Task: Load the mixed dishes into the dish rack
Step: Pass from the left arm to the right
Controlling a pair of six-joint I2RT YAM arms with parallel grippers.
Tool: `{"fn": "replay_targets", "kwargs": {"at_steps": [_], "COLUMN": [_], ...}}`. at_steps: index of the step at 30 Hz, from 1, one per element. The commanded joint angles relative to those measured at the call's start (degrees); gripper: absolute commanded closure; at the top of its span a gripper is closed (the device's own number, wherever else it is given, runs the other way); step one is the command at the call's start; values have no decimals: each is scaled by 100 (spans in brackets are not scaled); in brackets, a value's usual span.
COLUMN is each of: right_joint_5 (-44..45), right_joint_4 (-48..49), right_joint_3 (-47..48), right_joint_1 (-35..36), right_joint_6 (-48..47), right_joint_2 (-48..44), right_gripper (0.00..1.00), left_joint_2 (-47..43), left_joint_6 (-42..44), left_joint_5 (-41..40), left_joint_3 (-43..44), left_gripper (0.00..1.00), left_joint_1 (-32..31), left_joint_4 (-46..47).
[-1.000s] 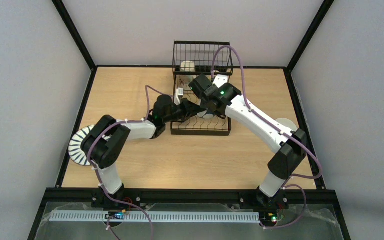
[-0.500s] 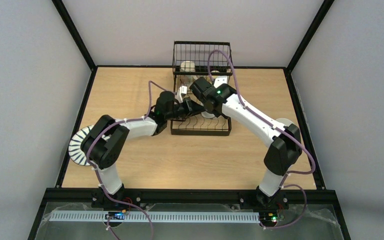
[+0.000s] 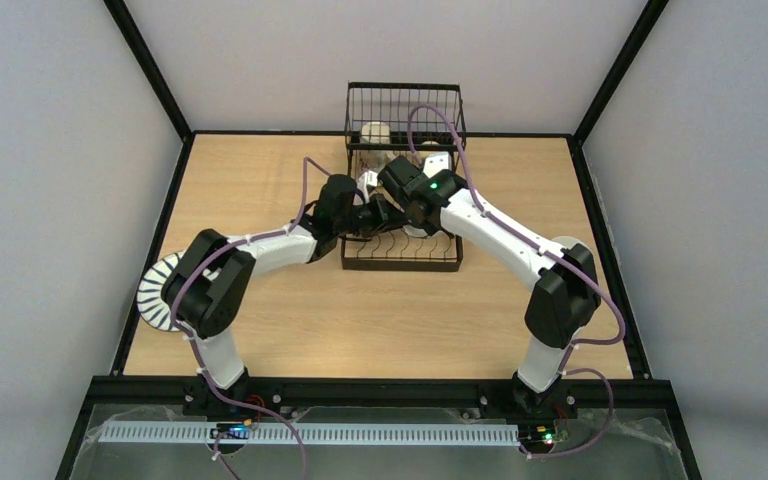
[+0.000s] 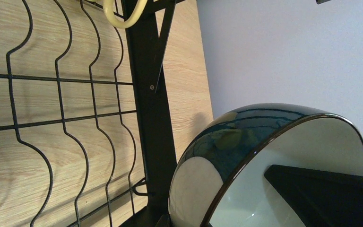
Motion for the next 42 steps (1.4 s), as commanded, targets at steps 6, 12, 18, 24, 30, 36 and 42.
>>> {"fn": "replay_targets", "kwargs": {"at_steps": [6,12,18,24,30,36,42], "right_joint_5": [229,744,1152,1465,1645,1719,1855], "right_joint_4": [540,483,511,410,230,-68,-82], "right_joint_3": [270,391,319,325,330,310,198], "right_joint_1": [532,655,665,665,656,583,516], "right_joint_6": [-70,-87,-71,-30,86,360,431], "right_joint_2": [20,168,173,191,240,341,366], "right_gripper": [100,100,100,100,100,100,100], "left_joint_2": [132,205,177,8,-165,-321,-490], "left_joint_6": [361,557,741,955,1223,1818,2151], "left_joint_5": [-557,-567,-531,-580,-588,-551,-392], "left_joint_3": [582,734,705,595,543,748,830], "left_gripper": [68,61,54,48,41,35,35], "left_joint_1": [151,180,241,406,540,585,610], "left_joint_4": [-1189,-1540,-1822,-2067,-2210,-2560,-2814]}}
